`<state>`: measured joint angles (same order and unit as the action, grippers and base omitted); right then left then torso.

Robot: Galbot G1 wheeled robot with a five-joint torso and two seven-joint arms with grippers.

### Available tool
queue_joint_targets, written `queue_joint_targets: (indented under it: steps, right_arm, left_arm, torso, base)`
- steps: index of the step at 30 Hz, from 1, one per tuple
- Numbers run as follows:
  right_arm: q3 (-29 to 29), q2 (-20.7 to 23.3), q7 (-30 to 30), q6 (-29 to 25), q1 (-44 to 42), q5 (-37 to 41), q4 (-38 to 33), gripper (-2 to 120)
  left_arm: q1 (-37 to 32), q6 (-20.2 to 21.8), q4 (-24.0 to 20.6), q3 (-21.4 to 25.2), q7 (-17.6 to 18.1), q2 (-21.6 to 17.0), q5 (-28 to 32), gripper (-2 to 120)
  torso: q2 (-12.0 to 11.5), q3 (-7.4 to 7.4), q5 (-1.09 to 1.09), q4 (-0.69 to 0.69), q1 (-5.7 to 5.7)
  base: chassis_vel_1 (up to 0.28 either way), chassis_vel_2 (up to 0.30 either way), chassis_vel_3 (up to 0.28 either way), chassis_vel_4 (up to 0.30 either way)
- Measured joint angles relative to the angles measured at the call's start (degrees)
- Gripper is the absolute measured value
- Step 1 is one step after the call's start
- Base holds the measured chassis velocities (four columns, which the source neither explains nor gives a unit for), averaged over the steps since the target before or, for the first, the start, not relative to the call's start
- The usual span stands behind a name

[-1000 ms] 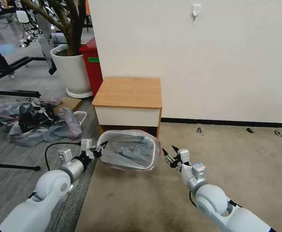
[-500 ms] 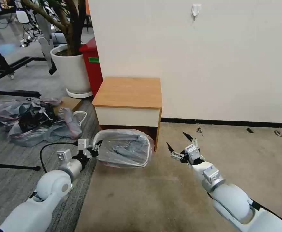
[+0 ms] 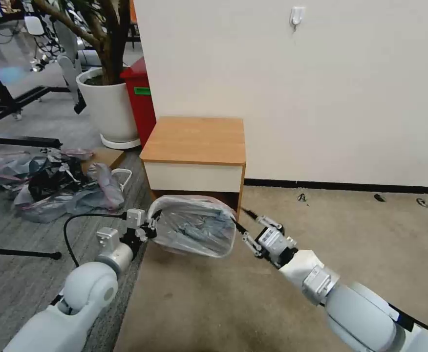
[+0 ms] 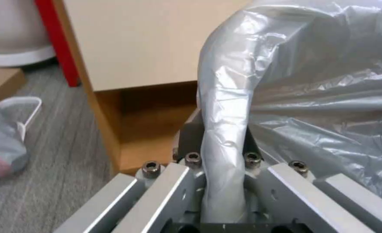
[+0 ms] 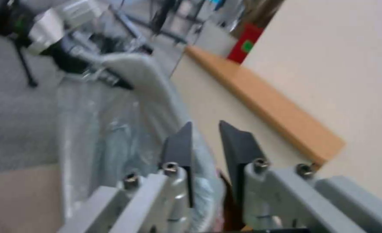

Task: Pick up the garbage bag from the table and place it over the trash can.

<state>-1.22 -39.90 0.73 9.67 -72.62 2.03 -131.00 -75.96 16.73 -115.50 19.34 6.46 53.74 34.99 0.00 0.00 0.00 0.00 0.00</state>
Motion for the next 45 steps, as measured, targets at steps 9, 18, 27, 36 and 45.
queue_joint_targets:
  steps: [9, 18, 27, 36, 45]
  right_arm:
    - [4.4, 0.4, -5.1, 11.0, 4.9, -1.3, -0.4, 0]
    - [10.1, 0.1, -13.4, 22.6, 13.6, -1.2, -0.5, 0]
    - [16.1, -3.3, -18.3, 31.4, 23.1, -2.7, 2.6, 0]
    - [18.1, -4.8, -21.1, 31.4, 25.7, -5.0, 5.7, 0]
    - [19.2, -7.8, -23.0, 31.2, 26.8, -9.2, 10.2, 0]
  left_arm:
    - [-1.9, -0.5, -3.0, -3.5, -0.1, 1.9, -7.2, 2]
    - [-2.4, -0.6, -3.5, -6.1, -0.1, 3.3, -11.3, 2]
    - [-3.1, -0.7, -3.4, -7.0, -0.1, 4.3, -12.6, 2]
    - [-2.7, -0.8, -3.3, -7.1, -0.2, 4.2, -12.6, 2]
    - [-2.1, -0.8, -2.6, -7.9, -0.2, 5.0, -12.7, 2]
  torso:
    - [0.0, 0.00, 0.01, 0.00, 0.00]
    - [0.0, 0.00, -0.01, -0.01, 0.00]
    - [0.0, 0.00, 0.00, 0.01, 0.00]
    - [0.0, 0.00, 0.00, 0.00, 0.00]
    - [0.0, 0.00, 0.00, 0.00, 0.00]
  base:
    - [0.000, 0.000, 0.000, 0.000]
    - [0.000, 0.000, 0.000, 0.000]
    - [0.000, 0.000, 0.000, 0.000]
    - [0.000, 0.000, 0.000, 0.000]
    - [0.000, 0.000, 0.000, 0.000]
